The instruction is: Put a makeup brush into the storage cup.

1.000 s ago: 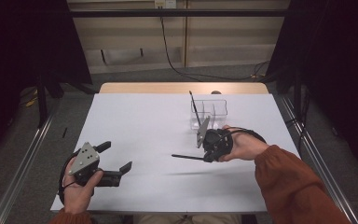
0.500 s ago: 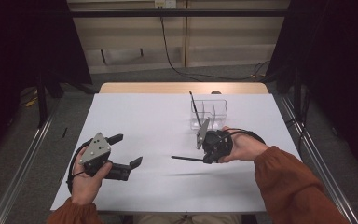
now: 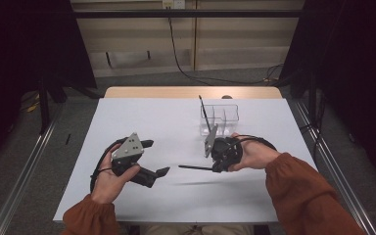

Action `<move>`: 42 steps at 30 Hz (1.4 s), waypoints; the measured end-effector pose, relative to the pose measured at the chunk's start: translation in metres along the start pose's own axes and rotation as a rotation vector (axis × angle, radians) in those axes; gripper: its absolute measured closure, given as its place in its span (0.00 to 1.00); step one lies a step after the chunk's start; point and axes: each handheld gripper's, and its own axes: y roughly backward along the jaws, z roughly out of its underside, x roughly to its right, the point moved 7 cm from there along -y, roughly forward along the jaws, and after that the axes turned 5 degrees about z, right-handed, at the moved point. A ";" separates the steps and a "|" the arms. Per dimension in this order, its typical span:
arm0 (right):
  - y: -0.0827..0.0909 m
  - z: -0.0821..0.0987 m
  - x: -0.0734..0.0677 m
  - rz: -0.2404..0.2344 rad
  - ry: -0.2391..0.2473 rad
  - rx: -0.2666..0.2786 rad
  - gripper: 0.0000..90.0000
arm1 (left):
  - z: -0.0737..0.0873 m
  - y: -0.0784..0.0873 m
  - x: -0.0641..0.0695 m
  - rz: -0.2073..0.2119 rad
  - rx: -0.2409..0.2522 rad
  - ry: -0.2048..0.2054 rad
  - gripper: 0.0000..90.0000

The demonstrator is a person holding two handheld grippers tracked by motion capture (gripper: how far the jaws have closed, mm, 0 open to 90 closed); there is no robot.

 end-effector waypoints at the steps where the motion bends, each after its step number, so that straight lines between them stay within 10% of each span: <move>1: 0.000 0.000 -0.001 -0.006 -0.005 -0.004 0.94 | -0.001 -0.002 0.000 0.003 -0.006 -0.005 0.03; 42: 0.001 -0.009 -0.003 -0.026 0.063 -0.076 0.94 | 0.006 -0.061 0.015 0.263 -0.440 -0.085 0.08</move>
